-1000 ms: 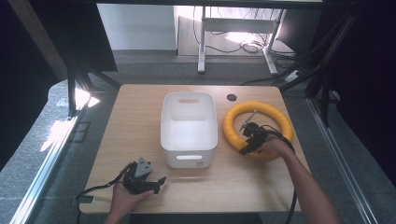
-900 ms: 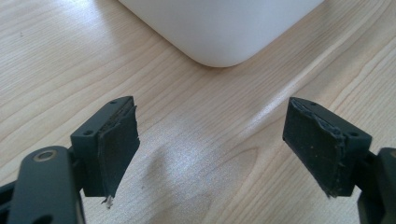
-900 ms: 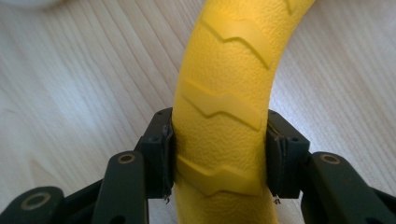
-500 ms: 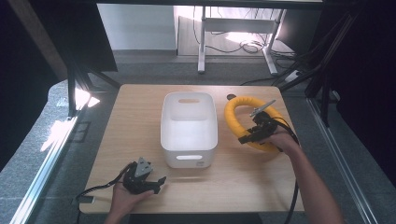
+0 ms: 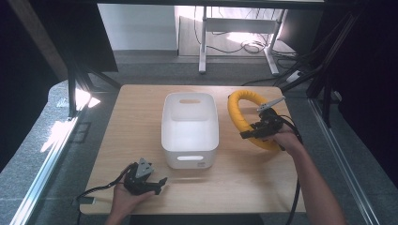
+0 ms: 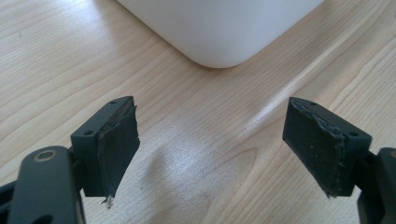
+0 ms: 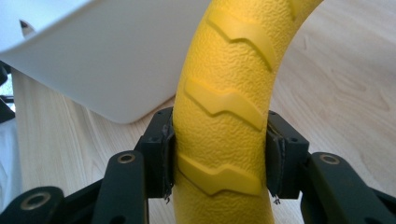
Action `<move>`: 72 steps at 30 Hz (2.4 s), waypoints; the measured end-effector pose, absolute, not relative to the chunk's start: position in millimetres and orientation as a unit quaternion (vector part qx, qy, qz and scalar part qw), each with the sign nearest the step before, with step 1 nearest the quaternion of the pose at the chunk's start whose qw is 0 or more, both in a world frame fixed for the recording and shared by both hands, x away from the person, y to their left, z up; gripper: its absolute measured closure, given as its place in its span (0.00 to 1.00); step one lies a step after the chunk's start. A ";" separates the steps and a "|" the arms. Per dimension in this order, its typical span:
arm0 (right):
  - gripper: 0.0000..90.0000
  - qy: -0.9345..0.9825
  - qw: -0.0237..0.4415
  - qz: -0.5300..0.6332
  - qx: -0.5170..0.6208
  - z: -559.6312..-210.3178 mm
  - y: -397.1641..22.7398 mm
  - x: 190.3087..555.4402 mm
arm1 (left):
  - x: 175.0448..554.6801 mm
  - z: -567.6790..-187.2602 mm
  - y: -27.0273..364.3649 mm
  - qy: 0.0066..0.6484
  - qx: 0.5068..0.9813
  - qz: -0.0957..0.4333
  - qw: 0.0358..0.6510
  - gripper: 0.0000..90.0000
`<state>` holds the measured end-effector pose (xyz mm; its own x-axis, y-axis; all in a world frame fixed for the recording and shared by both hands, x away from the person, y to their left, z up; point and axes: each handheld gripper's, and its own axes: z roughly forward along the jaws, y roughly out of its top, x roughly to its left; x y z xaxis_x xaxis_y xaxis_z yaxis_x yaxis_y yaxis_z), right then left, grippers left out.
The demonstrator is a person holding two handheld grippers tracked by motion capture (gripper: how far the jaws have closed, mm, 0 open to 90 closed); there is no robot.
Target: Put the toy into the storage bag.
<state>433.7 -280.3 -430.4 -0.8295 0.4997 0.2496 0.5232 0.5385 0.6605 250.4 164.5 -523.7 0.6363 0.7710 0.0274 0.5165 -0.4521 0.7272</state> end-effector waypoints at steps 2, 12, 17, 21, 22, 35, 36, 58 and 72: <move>0.57 -0.874 0.014 -0.389 -0.289 -426.7 -280.9 432.8 | 250.3 -523.6 164.5 0.387 0.832 0.180 0.354 0.21; 0.57 -0.850 -0.003 -0.443 -0.284 -405.4 -288.0 428.2 | 250.1 -523.4 164.7 0.388 0.831 0.181 0.354 0.21; 0.57 -0.843 -0.009 -0.458 -0.283 -398.4 -290.7 424.3 | 250.2 -523.6 164.4 0.388 0.832 0.180 0.353 0.21; 0.57 -0.839 -0.014 -0.470 -0.275 -392.9 -291.9 419.6 | 250.4 -523.6 164.5 0.387 0.833 0.180 0.352 0.21; 0.57 -0.837 -0.015 -0.473 -0.274 -391.7 -292.1 418.5 | 250.4 -523.6 164.5 0.387 0.833 0.180 0.352 0.21; 0.57 -0.831 -0.020 -0.489 -0.266 -384.1 -290.3 411.6 | 250.5 -523.9 164.5 0.386 0.833 0.181 0.352 0.21; 0.57 -0.831 -0.021 -0.489 -0.265 -383.3 -289.9 411.1 | 250.6 -523.9 164.5 0.386 0.833 0.181 0.352 0.21; 0.57 -0.827 -0.027 -0.509 -0.239 -365.9 -278.9 401.6 | 250.5 -524.2 164.1 0.387 0.832 0.180 0.354 0.21; 0.56 -0.825 -0.026 -0.518 -0.226 -359.2 -272.0 397.1 | 250.4 -524.0 164.1 0.387 0.832 0.180 0.354 0.21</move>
<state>397.1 -272.0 -359.2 -0.8969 0.3993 0.1902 0.3447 0.3616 0.8663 250.4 164.1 -524.0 0.6354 0.7717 0.0255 0.5166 -0.4494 0.7288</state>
